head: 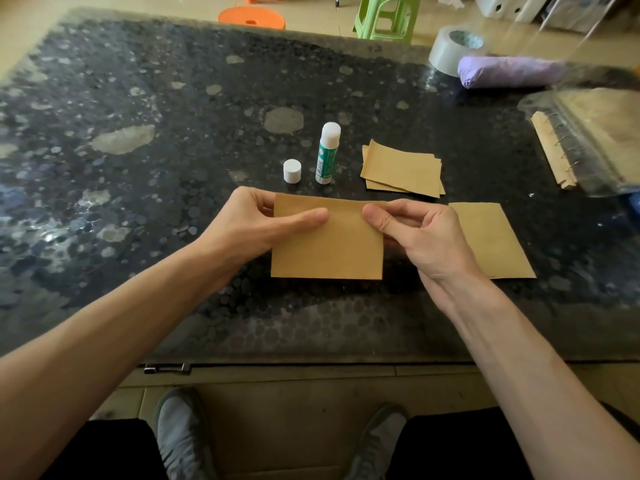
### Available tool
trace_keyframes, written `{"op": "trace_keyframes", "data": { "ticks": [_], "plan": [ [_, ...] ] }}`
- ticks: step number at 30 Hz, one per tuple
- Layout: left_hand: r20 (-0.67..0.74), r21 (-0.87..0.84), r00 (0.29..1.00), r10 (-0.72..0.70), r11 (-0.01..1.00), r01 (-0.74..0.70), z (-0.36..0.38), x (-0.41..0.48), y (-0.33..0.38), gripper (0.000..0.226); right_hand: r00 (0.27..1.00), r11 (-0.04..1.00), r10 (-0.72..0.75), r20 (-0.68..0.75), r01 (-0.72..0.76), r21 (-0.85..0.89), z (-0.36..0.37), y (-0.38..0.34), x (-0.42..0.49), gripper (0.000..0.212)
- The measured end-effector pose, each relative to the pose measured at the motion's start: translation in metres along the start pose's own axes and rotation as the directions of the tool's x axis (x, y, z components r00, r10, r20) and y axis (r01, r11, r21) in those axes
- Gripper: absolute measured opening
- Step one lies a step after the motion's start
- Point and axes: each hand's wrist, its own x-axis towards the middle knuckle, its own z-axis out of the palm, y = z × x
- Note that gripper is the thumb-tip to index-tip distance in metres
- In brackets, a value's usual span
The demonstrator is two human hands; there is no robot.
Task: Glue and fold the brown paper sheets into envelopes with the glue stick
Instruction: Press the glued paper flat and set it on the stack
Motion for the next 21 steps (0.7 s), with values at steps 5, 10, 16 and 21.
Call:
{"op": "trace_keyframes", "data": {
  "ticks": [5,10,16,21],
  "plan": [
    [-0.002,-0.011,1.000,-0.029,1.000,0.029,0.006,0.000,-0.006,0.027,0.994,0.997,0.042,0.100,-0.048,0.058,0.007,0.003,-0.007,0.025],
    [0.023,-0.031,0.999,-0.037,0.999,0.038,0.009,0.001,-0.007,0.027,0.996,1.000,-0.008,0.087,0.006,0.022,0.008,0.001,-0.008,0.025],
    [0.026,-0.009,1.000,-0.010,1.000,0.011,0.010,0.000,-0.007,0.026,0.989,1.000,0.017,0.148,-0.016,-0.005,0.015,0.005,-0.010,0.021],
    [0.038,-0.032,0.999,-0.001,0.999,0.002,0.008,0.001,-0.007,0.024,0.996,1.000,-0.010,0.085,0.008,0.019,0.012,0.004,-0.008,0.023]
  ]
}}
